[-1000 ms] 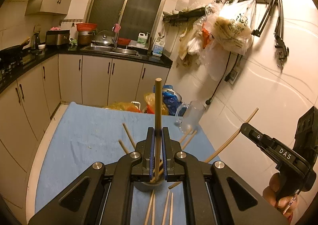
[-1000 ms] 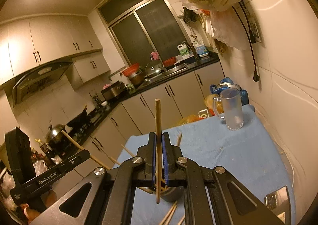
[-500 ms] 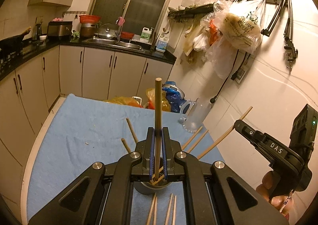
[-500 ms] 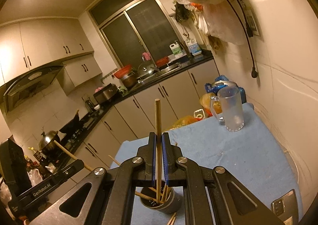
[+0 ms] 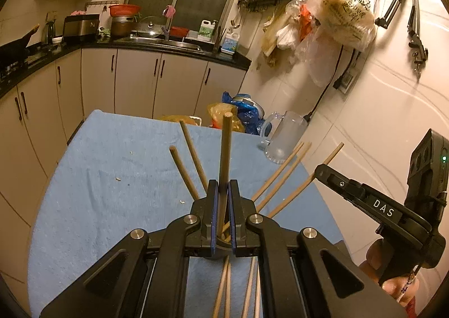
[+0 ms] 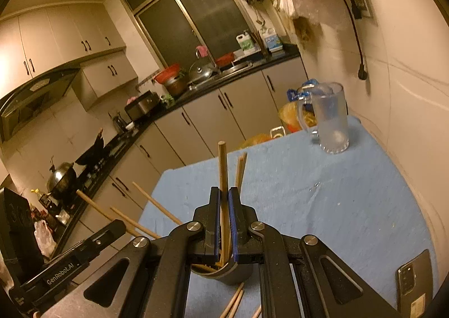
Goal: Organize utensils
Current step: 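Lower both held chopsticks into the black cup and open both tools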
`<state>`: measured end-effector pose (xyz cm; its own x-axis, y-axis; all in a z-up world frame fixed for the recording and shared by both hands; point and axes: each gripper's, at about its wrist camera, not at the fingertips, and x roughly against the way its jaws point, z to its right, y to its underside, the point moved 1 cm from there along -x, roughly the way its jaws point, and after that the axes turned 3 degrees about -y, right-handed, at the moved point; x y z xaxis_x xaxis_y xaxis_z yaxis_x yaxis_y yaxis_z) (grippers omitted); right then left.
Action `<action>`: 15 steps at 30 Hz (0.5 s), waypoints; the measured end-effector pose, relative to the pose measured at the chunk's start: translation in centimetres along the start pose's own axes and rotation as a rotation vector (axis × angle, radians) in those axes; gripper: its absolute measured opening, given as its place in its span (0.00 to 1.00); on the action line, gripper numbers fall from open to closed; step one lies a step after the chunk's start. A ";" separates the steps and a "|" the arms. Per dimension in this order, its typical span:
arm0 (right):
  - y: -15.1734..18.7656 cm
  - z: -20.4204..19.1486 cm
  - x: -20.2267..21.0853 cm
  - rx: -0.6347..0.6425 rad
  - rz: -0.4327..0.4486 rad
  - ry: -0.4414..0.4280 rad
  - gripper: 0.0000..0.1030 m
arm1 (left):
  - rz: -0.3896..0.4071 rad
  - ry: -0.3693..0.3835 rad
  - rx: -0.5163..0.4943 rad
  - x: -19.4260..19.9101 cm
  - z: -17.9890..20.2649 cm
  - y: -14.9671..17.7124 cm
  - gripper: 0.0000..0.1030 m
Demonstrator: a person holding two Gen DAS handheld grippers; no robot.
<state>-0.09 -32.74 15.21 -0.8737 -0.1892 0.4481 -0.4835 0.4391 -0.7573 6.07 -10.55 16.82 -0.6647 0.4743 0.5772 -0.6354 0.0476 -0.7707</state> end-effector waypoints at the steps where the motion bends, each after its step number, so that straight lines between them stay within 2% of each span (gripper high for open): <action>1: 0.2 0.0 -0.2 0.003 -0.005 0.001 0.07 | -0.002 -0.001 -0.002 -0.1 -0.1 0.1 0.06; 15: 0.9 -0.1 -2.1 0.019 -0.057 0.001 0.07 | -0.016 -0.013 0.010 -1.4 -0.9 0.2 0.07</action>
<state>1.31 -31.85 13.63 -0.8446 -0.2127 0.4913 -0.5336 0.4105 -0.7395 7.23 -10.43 15.66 -0.6592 0.4622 0.5931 -0.6500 0.0463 -0.7585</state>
